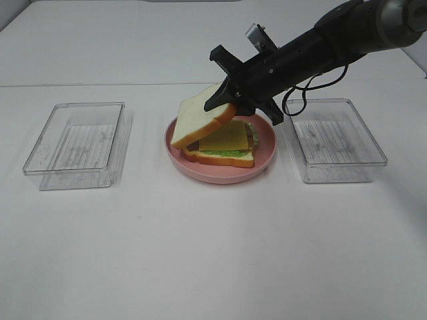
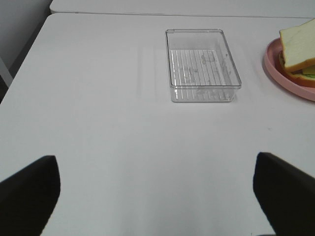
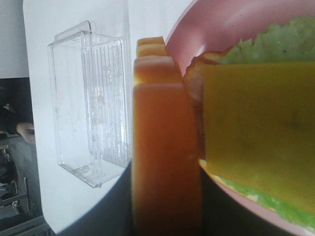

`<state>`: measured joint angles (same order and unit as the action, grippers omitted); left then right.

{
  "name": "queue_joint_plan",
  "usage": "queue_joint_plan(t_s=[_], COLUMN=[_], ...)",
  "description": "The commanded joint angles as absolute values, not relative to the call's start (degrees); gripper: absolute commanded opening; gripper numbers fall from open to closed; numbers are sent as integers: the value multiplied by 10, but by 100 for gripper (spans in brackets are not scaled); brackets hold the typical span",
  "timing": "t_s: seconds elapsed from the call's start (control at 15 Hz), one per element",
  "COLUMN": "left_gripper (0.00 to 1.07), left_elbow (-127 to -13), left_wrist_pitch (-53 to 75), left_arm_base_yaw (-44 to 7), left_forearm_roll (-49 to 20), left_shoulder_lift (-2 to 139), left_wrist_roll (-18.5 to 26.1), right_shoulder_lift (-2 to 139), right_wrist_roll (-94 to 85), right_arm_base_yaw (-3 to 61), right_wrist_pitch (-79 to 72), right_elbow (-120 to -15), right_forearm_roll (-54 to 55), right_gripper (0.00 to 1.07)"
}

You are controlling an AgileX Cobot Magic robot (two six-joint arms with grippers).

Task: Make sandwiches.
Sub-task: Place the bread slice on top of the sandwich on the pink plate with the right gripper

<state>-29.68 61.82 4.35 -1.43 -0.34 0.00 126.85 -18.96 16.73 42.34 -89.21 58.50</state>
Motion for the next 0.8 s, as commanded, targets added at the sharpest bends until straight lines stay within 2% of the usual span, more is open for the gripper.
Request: queue_joint_plan(t_s=[0.07, 0.47, 0.53, 0.6, 0.67, 0.73, 0.8], left_gripper=[102, 102, 102, 102, 102, 102, 102], left_elbow=[-296, -296, -296, -296, -296, -296, -296], left_wrist_pitch=[613, 613, 613, 613, 613, 613, 613], left_arm_base_yaw=[42, 42, 42, 42, 42, 42, 42], left_forearm_roll=[-14, -14, -14, -14, -14, -14, -14], left_shoulder_lift=[-14, -14, -14, -14, -14, -14, -14], left_wrist_roll=[0, 0, 0, 0, 0, 0, 0], right_shoulder_lift=[1267, 1271, 1271, 1271, 1271, 1270, 1267], right_wrist_roll=[-189, -189, -189, -189, -187, -184, -182], right_arm_base_yaw=[167, 167, 167, 167, 167, 167, 167], right_wrist_pitch=[416, 415, 415, 415, 416, 418, 420], right_elbow=[-897, -897, -898, -900, -903, -903, -903], right_forearm_roll=[560, 536, 528, 517, 505, 498, 479], right_gripper=[0, 0, 9, 23, 43, 70, 79])
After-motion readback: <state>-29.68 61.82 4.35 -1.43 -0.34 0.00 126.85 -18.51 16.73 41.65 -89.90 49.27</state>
